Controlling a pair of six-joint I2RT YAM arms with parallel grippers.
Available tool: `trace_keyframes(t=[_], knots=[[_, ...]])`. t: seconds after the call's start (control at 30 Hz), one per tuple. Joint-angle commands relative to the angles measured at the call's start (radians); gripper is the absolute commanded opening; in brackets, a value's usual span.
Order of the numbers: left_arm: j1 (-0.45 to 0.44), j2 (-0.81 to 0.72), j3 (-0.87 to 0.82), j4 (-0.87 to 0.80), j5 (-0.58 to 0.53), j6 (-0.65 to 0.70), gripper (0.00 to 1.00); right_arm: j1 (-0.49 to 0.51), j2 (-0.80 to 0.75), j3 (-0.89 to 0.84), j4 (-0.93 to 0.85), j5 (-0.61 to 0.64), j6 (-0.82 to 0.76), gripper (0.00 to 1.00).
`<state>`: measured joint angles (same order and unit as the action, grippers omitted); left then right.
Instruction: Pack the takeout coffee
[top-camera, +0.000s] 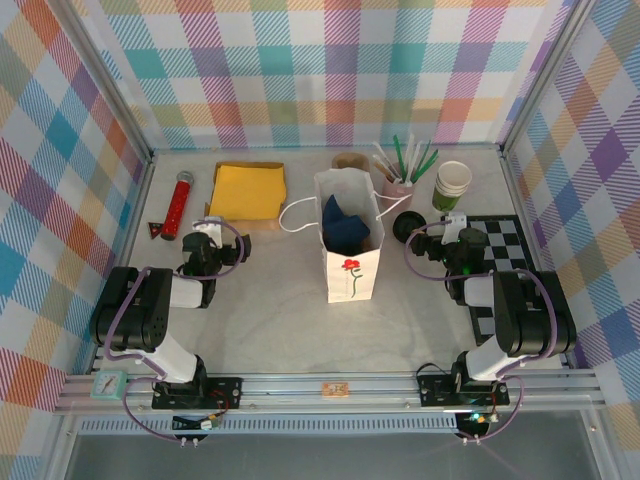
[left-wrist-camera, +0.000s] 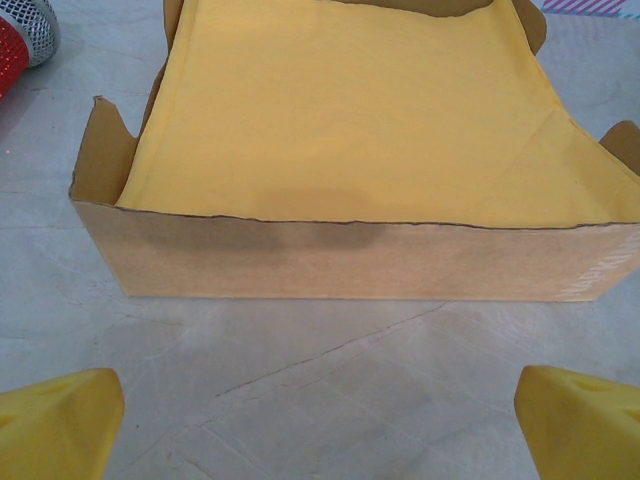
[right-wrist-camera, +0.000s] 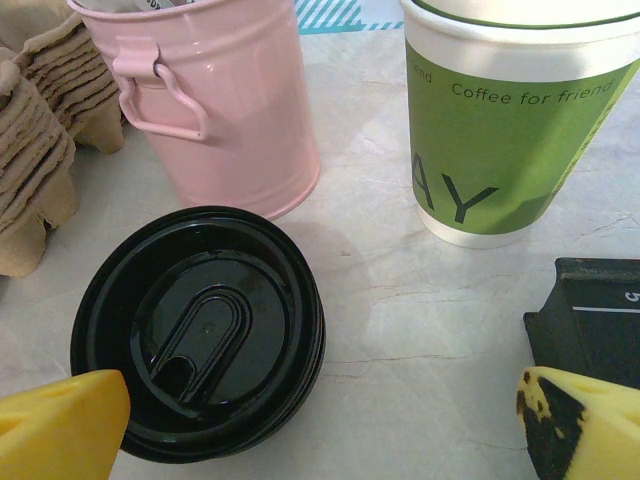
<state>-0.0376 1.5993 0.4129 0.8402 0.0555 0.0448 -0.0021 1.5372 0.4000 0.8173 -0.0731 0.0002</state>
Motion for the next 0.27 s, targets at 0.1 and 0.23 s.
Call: trace_keyframes(t=[0.1, 0.23], knots=[[0.007, -0.014, 0.003, 0.019, 0.009, -0.001, 1.00, -0.008, -0.002, 0.018, -0.001, -0.022, 0.002, 0.99], [0.005, -0.013, 0.004, 0.016, 0.006, -0.001, 1.00, -0.009, -0.002, 0.017, 0.000, -0.021, 0.004, 0.99]])
